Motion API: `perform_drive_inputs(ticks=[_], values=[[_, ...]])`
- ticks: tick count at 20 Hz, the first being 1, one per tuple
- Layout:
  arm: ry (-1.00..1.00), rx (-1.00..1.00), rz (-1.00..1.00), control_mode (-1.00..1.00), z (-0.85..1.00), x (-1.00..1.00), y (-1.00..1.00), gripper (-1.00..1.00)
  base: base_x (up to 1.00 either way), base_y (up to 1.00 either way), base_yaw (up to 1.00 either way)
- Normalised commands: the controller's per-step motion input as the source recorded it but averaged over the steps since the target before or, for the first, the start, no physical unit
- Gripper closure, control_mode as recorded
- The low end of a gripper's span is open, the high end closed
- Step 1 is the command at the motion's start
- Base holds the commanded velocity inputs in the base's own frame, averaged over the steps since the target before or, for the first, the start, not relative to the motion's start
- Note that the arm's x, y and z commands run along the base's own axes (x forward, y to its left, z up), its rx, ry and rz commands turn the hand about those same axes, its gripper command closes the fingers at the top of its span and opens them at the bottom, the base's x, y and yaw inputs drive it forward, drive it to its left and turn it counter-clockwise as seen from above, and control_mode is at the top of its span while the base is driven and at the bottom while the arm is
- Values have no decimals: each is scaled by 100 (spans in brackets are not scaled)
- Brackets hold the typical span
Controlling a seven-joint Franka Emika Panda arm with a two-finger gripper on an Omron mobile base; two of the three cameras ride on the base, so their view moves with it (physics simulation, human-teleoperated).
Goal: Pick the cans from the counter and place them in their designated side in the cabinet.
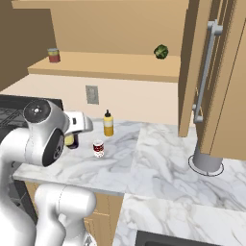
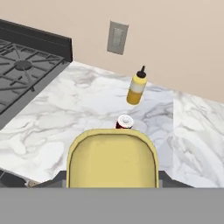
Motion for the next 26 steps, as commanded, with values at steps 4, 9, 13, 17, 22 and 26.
perform_drive_inputs(ticks=[4,9,13,17,22,26], values=[[-2,0,0,-100,28,0,0,100,0,0,0],[0,0,0,-100,32,-6,0,100,0,0,0],[-5,0,0,-100,29,-15,-1,100,0,0,0],[-10,0,0,-100,26,-21,-4,100,0,0,0],[-9,0,0,-100,20,-18,-2,100,0,0,0],[-9,0,0,-100,22,-10,0,100,0,0,0]])
